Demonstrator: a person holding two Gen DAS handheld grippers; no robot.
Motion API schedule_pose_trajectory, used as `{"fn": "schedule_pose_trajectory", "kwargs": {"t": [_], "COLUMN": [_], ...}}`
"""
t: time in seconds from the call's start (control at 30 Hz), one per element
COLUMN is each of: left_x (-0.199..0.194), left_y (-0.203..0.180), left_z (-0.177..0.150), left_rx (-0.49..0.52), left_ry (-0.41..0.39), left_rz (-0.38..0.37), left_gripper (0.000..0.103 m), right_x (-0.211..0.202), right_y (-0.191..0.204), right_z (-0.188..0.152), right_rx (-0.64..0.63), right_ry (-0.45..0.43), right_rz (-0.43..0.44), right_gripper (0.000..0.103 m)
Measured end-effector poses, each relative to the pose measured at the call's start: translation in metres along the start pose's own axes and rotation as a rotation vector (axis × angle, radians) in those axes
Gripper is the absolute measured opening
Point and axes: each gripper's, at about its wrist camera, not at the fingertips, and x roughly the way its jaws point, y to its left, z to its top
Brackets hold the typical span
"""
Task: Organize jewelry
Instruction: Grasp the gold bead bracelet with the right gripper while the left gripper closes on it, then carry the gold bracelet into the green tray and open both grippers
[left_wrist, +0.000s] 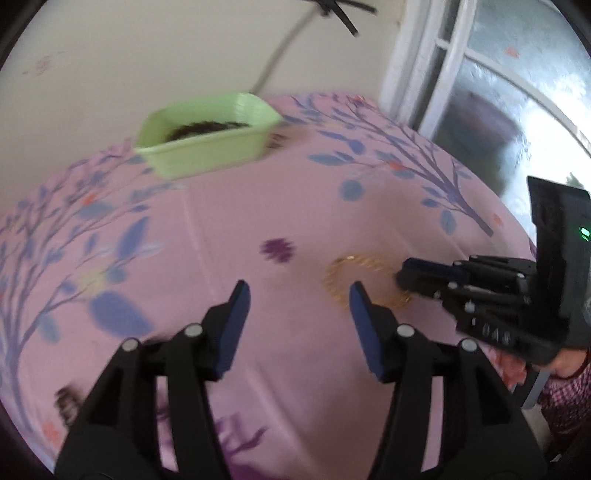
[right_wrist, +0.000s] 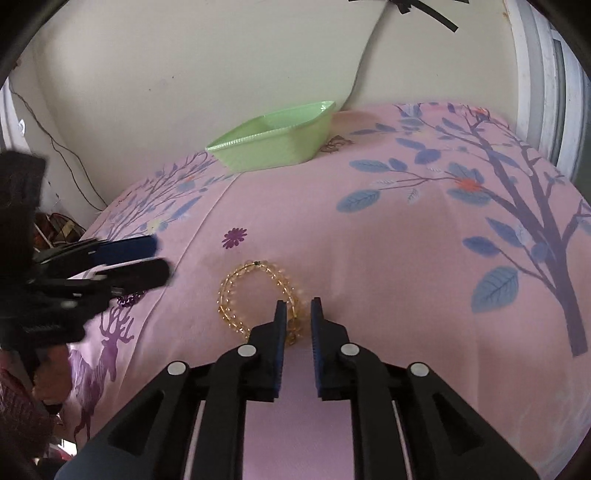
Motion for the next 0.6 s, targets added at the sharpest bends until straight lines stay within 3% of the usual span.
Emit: {"fn": "schedule_pose_trajectory", "kwargs": {"t": [0.1,0.23,0.3,0.37,0.47,0.6], "left_x": [0.022,0.039,0.037,0.034,0.029,0.007], "left_y": [-0.014,-0.030,-0.033,-0.025,-0.003,0.042], "left_z": [0.006,-0.001,-0.005,-0.006,-0.006,0.008], "left_rx": [0.017,0.085,0.110,0.085,0.029,-0.076], "left_ry": [0.044,0.058,0.049,0.056,0.056,0.023], "left_rz": [-0.009,0.041,0.029,0.007,0.015,-0.026], "left_gripper": [0.053,0.018,0.007,0.007,0.007,0.007], "right_x": [0.002,0.005,0.010,0.015,0.025,0.031], "right_y": [0.007,0.015,0.019,0.023,0.023,0.035], "right_z": [0.002,0.002,0.002,0.006,0.018,0.047], "right_rx": [-0.052,-0.126,-0.160,-0.191,-0.148,-0.142], "right_ry": [0.010,0.026,0.024,0.025,0.029,-0.005], "right_rz": [-0.018,-0.036,-0.039,-0.040,0.038,0.117], "right_gripper": [0.000,0.000,0.000,0.000,0.000,0.000]}}
